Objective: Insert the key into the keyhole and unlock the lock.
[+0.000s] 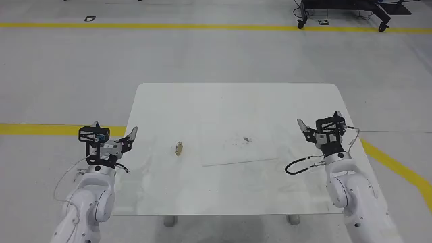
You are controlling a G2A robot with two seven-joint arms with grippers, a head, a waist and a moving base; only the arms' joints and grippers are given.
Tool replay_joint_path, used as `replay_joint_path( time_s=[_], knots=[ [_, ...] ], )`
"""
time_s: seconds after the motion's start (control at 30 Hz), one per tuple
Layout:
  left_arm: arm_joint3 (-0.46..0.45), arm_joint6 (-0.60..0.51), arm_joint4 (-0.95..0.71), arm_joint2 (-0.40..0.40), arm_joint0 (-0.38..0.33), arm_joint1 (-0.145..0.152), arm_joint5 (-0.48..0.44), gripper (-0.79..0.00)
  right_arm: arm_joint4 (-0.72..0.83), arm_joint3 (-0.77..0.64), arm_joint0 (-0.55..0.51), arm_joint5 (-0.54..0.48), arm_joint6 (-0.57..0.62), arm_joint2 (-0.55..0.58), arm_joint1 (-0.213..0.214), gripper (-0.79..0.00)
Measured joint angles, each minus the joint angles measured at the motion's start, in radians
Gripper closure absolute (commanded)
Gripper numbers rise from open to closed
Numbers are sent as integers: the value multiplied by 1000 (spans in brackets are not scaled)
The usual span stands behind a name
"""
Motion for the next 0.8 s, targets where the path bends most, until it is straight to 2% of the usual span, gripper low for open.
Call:
replay_joint_path(
  time_s=[0.13, 0.2, 0.43, 0.57, 0.67, 0.73, 0.8],
  knots=[
    [0, 0, 0, 0, 0, 0, 0, -785, -60, 37, 68, -87, 59, -82, -3, -785],
    [0, 0, 0, 0, 0, 0, 0, -785, -73, 76, 118, -169, 84, -118, -2, -785],
    [0, 0, 0, 0, 0, 0, 0, -785, -64, 209, 260, -550, 129, -184, 9, -785],
    [0, 0, 0, 0, 0, 0, 0, -785, -97, 306, 351, -814, 98, -222, 21, -785],
    [0, 0, 0, 0, 0, 0, 0, -785, -161, 387, 418, -952, 70, -262, 25, -785],
    [0, 0, 0, 0, 0, 0, 0, -785, -155, 443, 462, -1010, 30, -289, 24, -785],
    [0, 0, 0, 0, 0, 0, 0, -785, -153, 483, 494, -1018, 4, -322, 24, -785]
  ],
)
